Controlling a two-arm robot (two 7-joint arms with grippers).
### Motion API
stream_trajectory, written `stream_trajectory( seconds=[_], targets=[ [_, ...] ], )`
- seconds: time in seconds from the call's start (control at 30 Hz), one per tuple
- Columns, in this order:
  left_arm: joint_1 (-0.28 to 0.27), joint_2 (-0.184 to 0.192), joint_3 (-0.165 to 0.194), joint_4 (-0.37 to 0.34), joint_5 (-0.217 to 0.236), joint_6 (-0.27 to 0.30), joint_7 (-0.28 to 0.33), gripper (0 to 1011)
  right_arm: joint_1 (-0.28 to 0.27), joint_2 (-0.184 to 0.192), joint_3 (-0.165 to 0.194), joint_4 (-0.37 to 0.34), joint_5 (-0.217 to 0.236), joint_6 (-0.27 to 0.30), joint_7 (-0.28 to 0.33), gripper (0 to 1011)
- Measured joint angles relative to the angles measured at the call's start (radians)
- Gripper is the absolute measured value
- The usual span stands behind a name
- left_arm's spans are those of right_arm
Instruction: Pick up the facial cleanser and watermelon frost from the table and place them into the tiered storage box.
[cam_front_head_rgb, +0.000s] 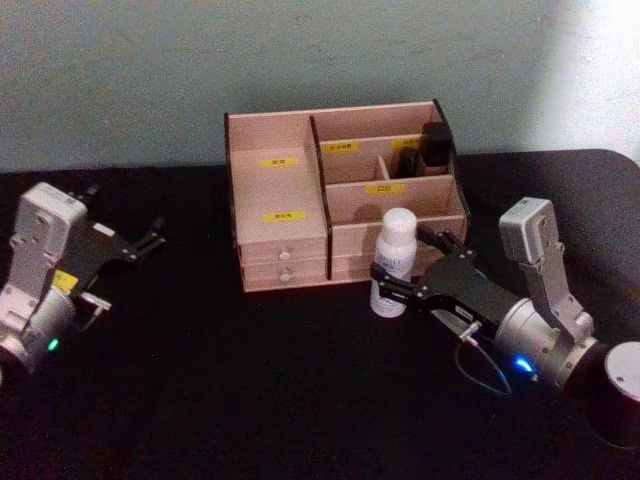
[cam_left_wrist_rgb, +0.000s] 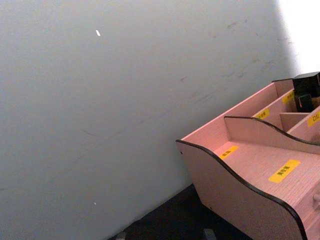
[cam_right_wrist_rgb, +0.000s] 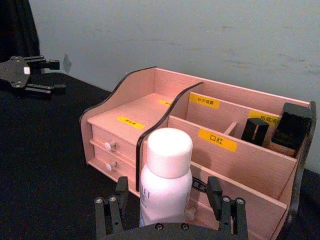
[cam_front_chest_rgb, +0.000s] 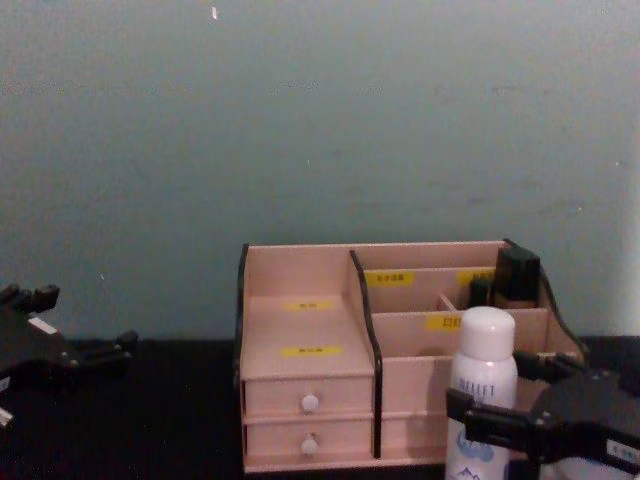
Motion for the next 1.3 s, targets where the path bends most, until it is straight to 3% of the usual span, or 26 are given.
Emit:
stream_trajectory(
  seconds=[0.4, 1.3],
  targets=[
    [0.000, 0.000, 0.000, 0.000, 0.000, 0.000, 0.000, 1001, 0.016, -0.027, 0.012, 0.033, -0.007, 0.009, 0.012, 1003],
    [0.000, 0.000, 0.000, 0.000, 0.000, 0.000, 0.000, 1001, 0.028, -0.045, 0.015, 0.054, -0.007, 0.021, 0.024, 1002]
  ],
)
